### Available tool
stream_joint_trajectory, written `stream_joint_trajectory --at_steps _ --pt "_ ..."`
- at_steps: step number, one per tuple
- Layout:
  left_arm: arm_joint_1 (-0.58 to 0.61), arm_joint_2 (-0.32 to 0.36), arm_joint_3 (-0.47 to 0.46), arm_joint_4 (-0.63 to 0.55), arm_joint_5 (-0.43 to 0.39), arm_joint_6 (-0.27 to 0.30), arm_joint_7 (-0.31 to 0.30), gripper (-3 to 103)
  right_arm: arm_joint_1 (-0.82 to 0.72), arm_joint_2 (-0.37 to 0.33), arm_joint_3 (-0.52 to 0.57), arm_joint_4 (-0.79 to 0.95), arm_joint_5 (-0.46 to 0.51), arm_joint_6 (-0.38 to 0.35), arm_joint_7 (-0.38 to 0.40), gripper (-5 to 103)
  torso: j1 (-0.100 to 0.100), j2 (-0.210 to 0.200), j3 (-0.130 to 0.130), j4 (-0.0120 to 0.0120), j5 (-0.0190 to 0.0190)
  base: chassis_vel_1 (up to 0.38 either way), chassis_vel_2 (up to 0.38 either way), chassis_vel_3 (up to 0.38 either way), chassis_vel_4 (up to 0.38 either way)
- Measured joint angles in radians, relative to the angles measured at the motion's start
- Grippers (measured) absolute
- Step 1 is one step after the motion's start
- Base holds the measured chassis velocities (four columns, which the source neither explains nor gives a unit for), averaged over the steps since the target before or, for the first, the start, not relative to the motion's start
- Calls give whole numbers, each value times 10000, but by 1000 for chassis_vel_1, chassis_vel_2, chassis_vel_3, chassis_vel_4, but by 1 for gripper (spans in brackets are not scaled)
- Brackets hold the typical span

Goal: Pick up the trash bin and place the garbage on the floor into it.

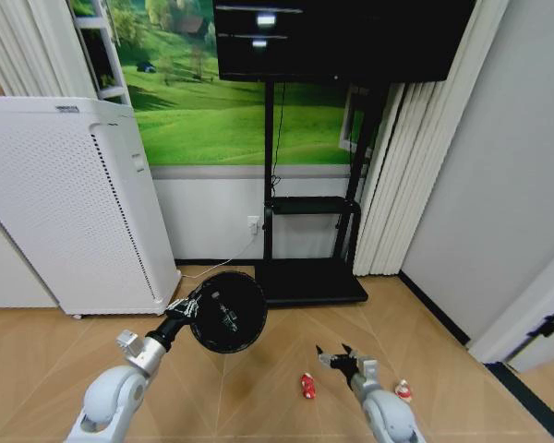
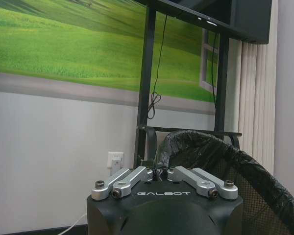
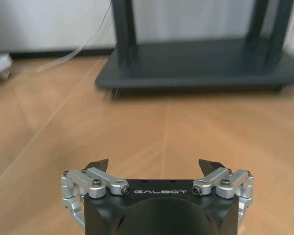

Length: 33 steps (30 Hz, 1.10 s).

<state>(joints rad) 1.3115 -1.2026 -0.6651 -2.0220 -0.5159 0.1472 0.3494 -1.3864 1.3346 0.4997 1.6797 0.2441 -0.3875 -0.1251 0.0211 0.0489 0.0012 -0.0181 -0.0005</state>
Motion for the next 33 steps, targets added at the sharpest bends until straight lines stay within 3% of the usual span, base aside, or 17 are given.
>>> stream_joint_trajectory --at_steps 6,18,33 --pt "27 5 165 -52 25 25 -32 7 338 413 -264 -2086 -779 875 -352 100 1 0 2 -3 6 -6 5 -17 -15" --pt "165 78 152 -195 20 51 -46 7 1416 944 -231 -4116 -1144 1091 -300 100 0 0 2 -2 4 -5 -2 3 2" --pt "735 48 -259 -613 -36 15 109 7 2164 1622 -90 -5469 -1860 1473 -17 100 1 0 2 -1 5 0 0 0 0"
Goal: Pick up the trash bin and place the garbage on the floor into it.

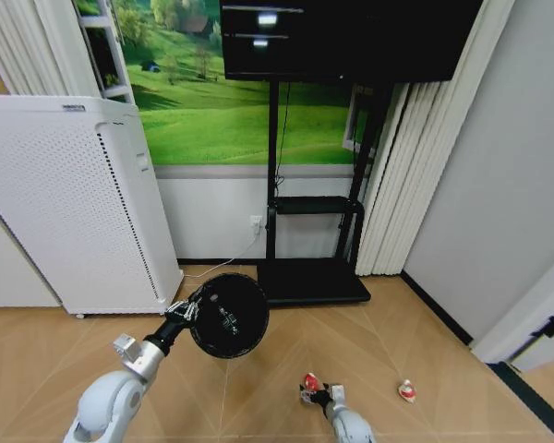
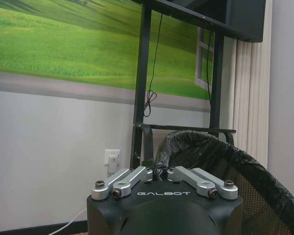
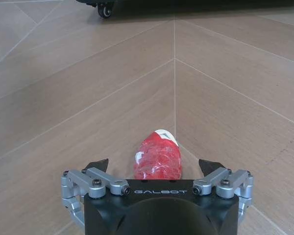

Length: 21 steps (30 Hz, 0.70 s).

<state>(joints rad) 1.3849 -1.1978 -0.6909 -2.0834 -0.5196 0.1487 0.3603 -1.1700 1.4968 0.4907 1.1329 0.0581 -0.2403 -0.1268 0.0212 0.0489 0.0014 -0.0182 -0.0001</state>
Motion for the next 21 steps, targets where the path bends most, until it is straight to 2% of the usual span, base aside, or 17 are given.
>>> stream_joint_trajectory --at_steps 3,5,8,9,13,14,16,21 --pt "49 1 -51 -66 -37 -6 25 7 22 33 11 -121 -147 129 10 101 0 0 0 0 -1 0 0 0 0" --pt "52 6 -61 -94 -69 -5 36 7 22 59 11 -174 -252 239 57 97 0 0 0 -1 0 0 0 0 0" --pt "26 26 -64 -100 -98 -6 49 7 7 95 24 -185 -445 378 134 82 0 0 0 -1 0 0 0 0 0" --pt "26 26 -64 -100 -98 -6 49 7 7 95 24 -185 -445 378 134 82 0 0 0 -1 0 0 0 0 0" --pt "-10 28 -54 -101 -154 -8 55 7 -21 130 32 -141 -583 481 394 60 0 0 0 -1 1 0 0 0 0" --pt "-10 28 -54 -101 -154 -8 55 7 -21 130 32 -141 -583 481 394 60 0 0 0 -1 1 0 0 0 0" --pt "-9 33 -73 -98 -169 -16 64 7 -32 137 47 -129 -622 525 459 50 0 0 0 -2 0 0 0 0 0" --pt "17 102 -155 -124 -263 -16 77 7 -80 168 83 -109 -703 581 496 47 0 0 0 -1 1 0 0 0 0"
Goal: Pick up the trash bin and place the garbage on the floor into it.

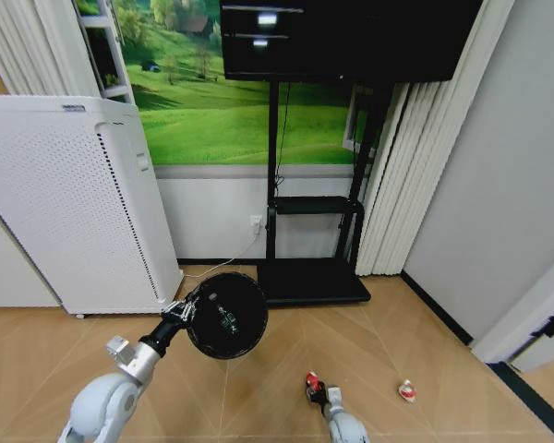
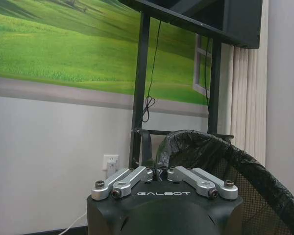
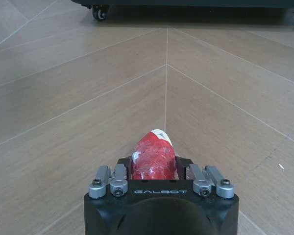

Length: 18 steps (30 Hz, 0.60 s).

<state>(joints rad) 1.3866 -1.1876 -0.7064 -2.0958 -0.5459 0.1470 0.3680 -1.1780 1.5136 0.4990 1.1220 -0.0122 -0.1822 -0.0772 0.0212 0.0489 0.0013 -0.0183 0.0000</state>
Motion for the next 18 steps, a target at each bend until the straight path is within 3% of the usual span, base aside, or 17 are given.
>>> stream_joint_trajectory --at_steps 6,13,18 --pt "-31 37 -129 28 -86 0 11 7 -176 3 150 426 29 9 56 47 0 0 0 0 2 0 0 0 0" --pt "-58 40 -447 287 -283 -1 96 7 -929 -595 734 2482 797 -162 171 47 0 0 0 -1 0 0 0 0 0" --pt "-595 -274 -314 1379 -72 -262 392 7 -1094 -925 1496 4033 1644 -537 579 47 0 0 0 2 0 0 0 0 0"
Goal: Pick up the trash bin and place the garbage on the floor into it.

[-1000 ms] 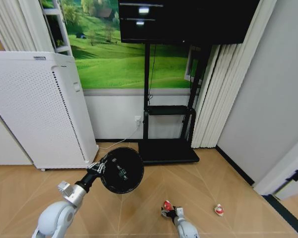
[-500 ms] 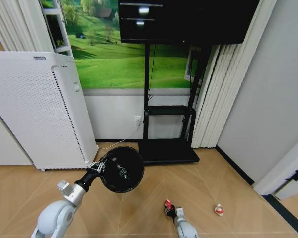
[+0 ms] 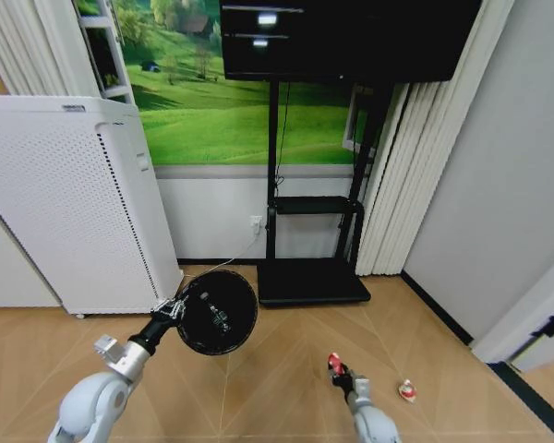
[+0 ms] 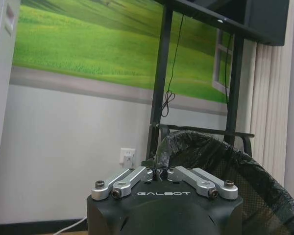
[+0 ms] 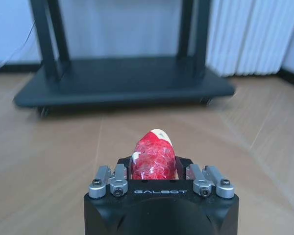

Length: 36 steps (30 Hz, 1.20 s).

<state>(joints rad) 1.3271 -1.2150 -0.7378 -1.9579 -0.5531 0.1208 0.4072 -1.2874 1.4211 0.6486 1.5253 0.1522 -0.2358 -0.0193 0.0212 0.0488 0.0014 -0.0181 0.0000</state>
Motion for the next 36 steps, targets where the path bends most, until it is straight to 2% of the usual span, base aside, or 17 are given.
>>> stream_joint_trajectory --at_steps 2,4,12,18,24,30,36 --pt "-219 -59 108 279 53 -74 22 7 5 -31 95 275 166 -72 118 47 0 0 0 -2 0 0 0 0 0" --pt "-818 -157 373 1032 215 -233 107 7 92 -72 351 1037 612 -342 313 47 0 0 0 -4 1 0 0 0 0" --pt "-1936 -198 1213 2492 376 -321 117 7 136 -111 690 3073 1467 -1115 314 47 1 0 0 0 2 0 0 0 0" --pt "-2857 -633 2438 3525 538 -307 -46 7 -198 -140 323 4992 2315 -1793 364 47 1 -1 1 -1 -3 0 0 0 0" --pt "-3563 -1144 3440 4098 775 -309 -193 7 -576 -409 -162 6099 2991 -2234 250 47 1 -1 0 -4 1 0 0 0 0" --pt "-4013 -1509 4314 4482 1026 -346 -226 7 -704 -637 -693 6539 3071 -2384 -139 47 1 0 0 -2 2 0 0 0 0" --pt "-4157 -1762 5074 4575 1127 -356 -248 7 -427 -830 -1380 6364 2697 -2368 -484 47 1 0 0 -2 3 0 0 0 0"
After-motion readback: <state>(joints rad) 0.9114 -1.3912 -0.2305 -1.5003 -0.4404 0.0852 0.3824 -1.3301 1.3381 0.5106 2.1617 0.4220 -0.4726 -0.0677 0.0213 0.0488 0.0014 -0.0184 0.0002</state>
